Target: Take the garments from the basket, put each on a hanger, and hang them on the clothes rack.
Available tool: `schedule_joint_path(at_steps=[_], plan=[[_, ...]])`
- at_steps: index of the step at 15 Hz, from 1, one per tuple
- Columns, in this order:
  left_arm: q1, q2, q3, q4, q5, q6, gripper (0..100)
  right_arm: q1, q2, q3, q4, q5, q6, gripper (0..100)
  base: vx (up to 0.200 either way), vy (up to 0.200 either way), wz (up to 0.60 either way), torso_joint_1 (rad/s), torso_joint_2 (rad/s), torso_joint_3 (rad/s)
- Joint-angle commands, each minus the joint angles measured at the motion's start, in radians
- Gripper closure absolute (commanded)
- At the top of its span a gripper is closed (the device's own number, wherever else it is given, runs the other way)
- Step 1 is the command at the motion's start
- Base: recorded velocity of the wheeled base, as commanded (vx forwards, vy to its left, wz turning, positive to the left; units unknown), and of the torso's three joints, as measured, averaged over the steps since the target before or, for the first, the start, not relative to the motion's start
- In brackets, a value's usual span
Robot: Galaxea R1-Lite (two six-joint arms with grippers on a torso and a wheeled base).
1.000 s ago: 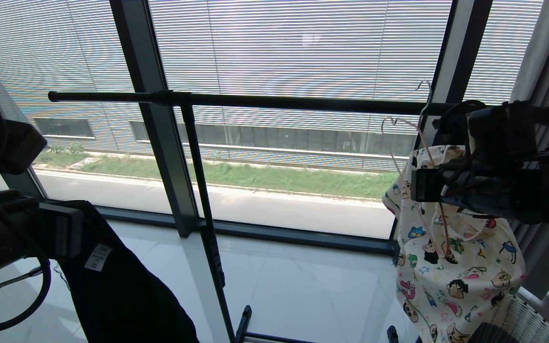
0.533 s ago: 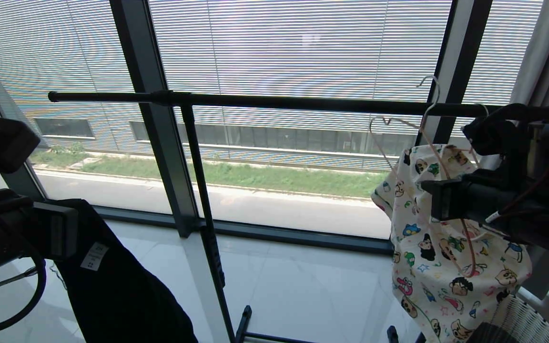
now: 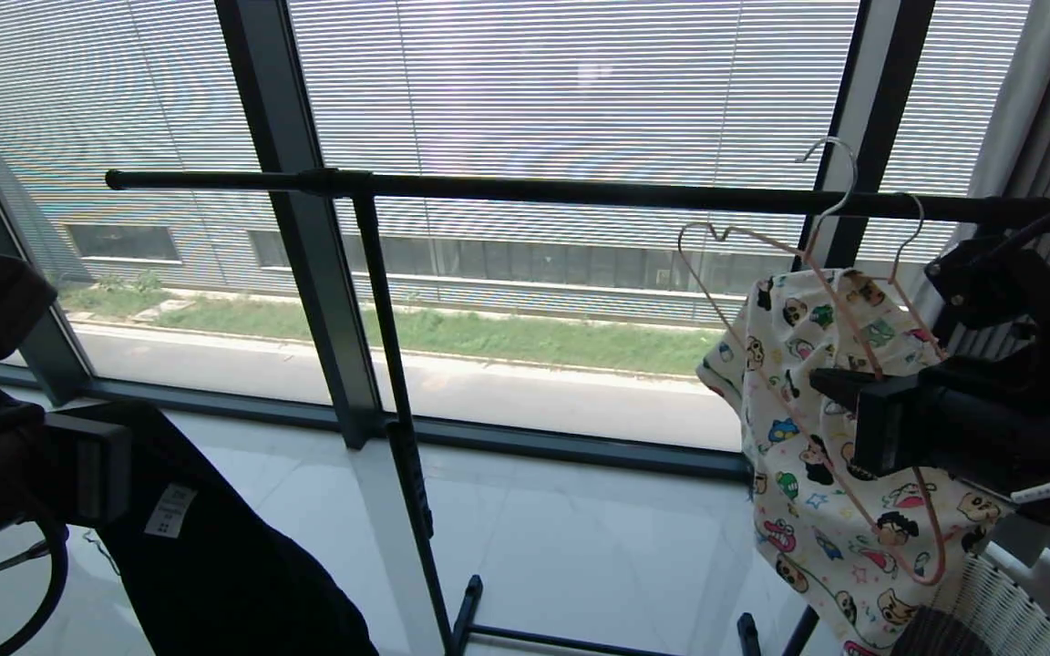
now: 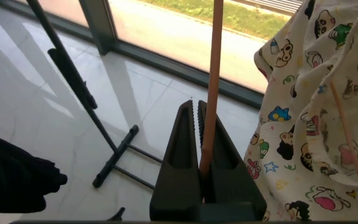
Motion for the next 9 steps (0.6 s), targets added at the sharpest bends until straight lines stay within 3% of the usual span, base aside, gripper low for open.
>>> schedule_joint_path(at_steps=[1, 5, 9], plan=[[0.000, -0.006, 0.001, 0.000, 0.000, 0.000, 100, 0.018, -0.044, 0.021, -0.001, 0.000, 0.000, 100, -0.200, 0.000, 0.00, -0.007, 0.00, 0.007], [0.002, -0.008, -0.004, -0.002, 0.000, 0.009, 100, 0.045, -0.087, 0.074, 0.003, 0.001, 0.000, 100, -0.200, 0.000, 0.00, -0.003, 0.00, 0.006], [0.045, 0.000, -0.008, -0.049, -0.003, 0.080, 100, 0.045, -0.115, 0.124, 0.003, 0.003, -0.002, 100, -0.200, 0.000, 0.00, 0.001, 0.00, 0.004]])
